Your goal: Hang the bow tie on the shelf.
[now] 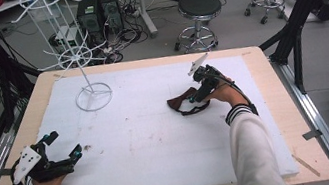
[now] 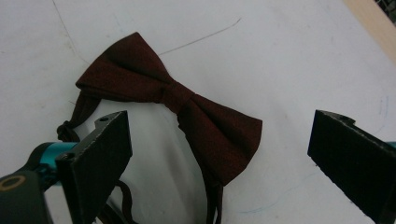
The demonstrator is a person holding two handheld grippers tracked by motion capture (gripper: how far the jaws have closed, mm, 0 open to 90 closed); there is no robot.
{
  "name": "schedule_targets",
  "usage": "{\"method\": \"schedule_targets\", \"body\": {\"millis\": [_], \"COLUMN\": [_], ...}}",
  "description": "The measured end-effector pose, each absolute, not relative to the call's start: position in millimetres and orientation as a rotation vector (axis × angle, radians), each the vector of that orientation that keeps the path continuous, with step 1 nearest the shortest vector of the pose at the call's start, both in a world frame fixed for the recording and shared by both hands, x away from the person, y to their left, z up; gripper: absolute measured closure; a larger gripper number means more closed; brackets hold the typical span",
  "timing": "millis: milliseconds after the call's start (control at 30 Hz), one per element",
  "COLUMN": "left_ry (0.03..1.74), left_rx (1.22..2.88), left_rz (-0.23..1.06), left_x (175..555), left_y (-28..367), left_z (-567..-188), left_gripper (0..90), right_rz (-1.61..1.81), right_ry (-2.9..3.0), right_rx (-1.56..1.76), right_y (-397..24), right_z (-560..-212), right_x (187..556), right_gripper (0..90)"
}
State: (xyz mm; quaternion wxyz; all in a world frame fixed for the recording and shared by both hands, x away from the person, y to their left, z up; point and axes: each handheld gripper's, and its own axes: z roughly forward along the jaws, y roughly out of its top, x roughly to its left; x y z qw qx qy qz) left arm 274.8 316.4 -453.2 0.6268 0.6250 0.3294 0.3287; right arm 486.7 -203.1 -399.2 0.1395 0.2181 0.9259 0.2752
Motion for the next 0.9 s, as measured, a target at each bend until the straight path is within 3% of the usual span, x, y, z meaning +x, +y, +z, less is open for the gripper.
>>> {"method": "schedule_targets", "body": {"millis": [267, 333, 500, 633, 667, 767, 900], "left_ry": [0.754, 0.755, 0.754, 0.754, 0.754, 0.754, 0.754], "left_rx": [1.434, 1.433, 1.435, 1.434, 1.433, 1.433, 1.434], "left_rz": [0.755, 0.753, 0.756, 0.755, 0.755, 0.755, 0.754], "left_x": [274.9, 274.9, 274.9, 274.9, 275.0, 275.0, 274.9], "left_y": [316.7, 316.5, 316.7, 316.7, 316.7, 316.7, 316.8], "left_z": [-453.2, -453.3, -453.2, -453.2, -453.3, -453.3, -453.2], "left_gripper": [1.7, 1.7, 1.7, 1.7, 1.7, 1.7, 1.7], "right_rz": [0.715, 0.7, 0.663, 0.645, 0.645, 0.622, 0.606], "right_ry": [2.711, 2.738, 2.763, 2.776, 2.776, 2.781, 2.792], "right_rx": [0.633, 0.611, 0.581, 0.561, 0.561, 0.552, 0.551], "right_y": [-199.7, -199.7, -198.0, -196.7, -196.7, -195.4, -194.5], "right_z": [-408.5, -409.1, -412.0, -412.5, -412.5, -412.7, -413.4], "right_x": [489.0, 490.0, 489.9, 489.2, 489.2, 489.2, 490.1], "right_gripper": [8.8, 20.1, 27.0, 41.3, 41.3, 63.8, 75.4]}}
